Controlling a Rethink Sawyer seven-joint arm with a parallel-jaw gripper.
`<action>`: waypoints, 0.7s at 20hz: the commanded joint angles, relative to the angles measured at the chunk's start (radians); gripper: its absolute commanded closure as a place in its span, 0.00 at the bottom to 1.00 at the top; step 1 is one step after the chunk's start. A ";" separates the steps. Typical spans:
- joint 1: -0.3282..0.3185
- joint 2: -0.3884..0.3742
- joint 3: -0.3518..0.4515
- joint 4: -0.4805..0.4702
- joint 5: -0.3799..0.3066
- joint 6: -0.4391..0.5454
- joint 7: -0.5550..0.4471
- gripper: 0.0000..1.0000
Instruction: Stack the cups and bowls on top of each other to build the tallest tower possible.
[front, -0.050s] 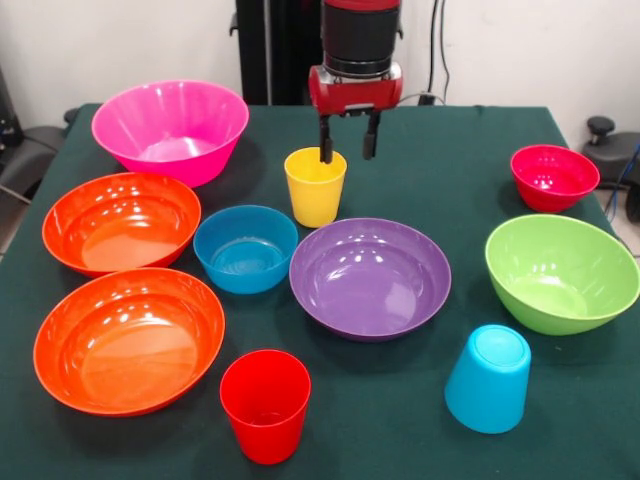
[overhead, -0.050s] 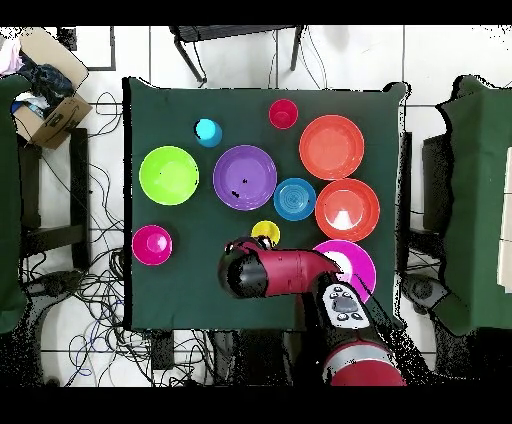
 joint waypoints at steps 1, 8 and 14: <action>0.030 0.059 -0.006 -0.072 -0.067 0.092 0.032 0.00; 0.031 0.080 -0.011 -0.078 -0.073 0.065 0.037 0.00; 0.027 0.087 0.007 -0.088 -0.079 0.045 0.037 0.00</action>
